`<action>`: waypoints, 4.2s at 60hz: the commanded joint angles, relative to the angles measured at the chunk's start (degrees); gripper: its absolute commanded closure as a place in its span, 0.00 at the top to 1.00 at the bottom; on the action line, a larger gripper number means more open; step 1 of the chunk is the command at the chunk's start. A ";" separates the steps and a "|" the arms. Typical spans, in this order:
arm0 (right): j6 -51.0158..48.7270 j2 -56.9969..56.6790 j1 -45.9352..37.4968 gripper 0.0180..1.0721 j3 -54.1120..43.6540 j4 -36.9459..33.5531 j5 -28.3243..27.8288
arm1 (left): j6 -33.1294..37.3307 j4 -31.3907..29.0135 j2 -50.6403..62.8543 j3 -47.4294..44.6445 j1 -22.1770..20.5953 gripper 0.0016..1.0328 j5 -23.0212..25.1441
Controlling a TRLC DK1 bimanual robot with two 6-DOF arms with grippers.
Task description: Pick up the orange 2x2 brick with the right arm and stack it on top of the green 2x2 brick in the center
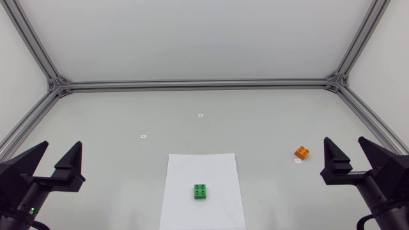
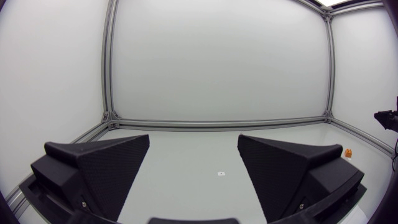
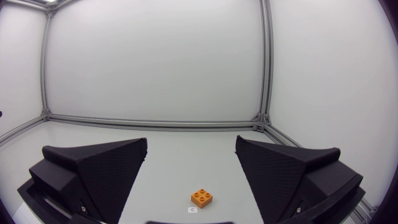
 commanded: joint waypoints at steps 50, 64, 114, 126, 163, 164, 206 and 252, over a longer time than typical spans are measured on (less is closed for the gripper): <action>-0.45 7.92 -0.64 0.96 9.86 2.77 0.80 | 0.73 -0.84 -0.45 -2.35 0.31 0.96 0.25; -0.36 20.32 -0.90 0.96 18.83 2.25 2.47 | 0.73 -0.84 -0.45 -2.35 0.31 0.96 0.25; -12.23 71.82 -10.83 0.96 50.38 -22.19 -10.19 | 0.73 -0.84 -0.45 -2.35 0.31 0.96 0.25; -19.61 78.59 -10.22 0.96 55.48 -29.39 -10.10 | 0.73 -0.84 -0.45 -2.35 0.31 0.96 0.25; -40.53 97.13 -9.60 0.96 63.74 -43.37 -3.95 | 0.73 -0.76 -0.45 -2.35 0.31 0.96 0.25; -40.97 97.57 -9.51 0.96 63.74 -43.28 -2.98 | 0.73 -0.84 -0.45 -2.35 0.31 0.96 0.25; -49.50 104.69 -5.73 0.95 67.61 -46.97 -1.66 | 0.73 -0.84 -0.45 -2.35 0.31 0.96 0.25; -52.13 109.17 -6.70 0.86 65.15 -42.58 -3.51 | 0.73 -0.84 -0.45 -2.35 0.31 0.96 0.25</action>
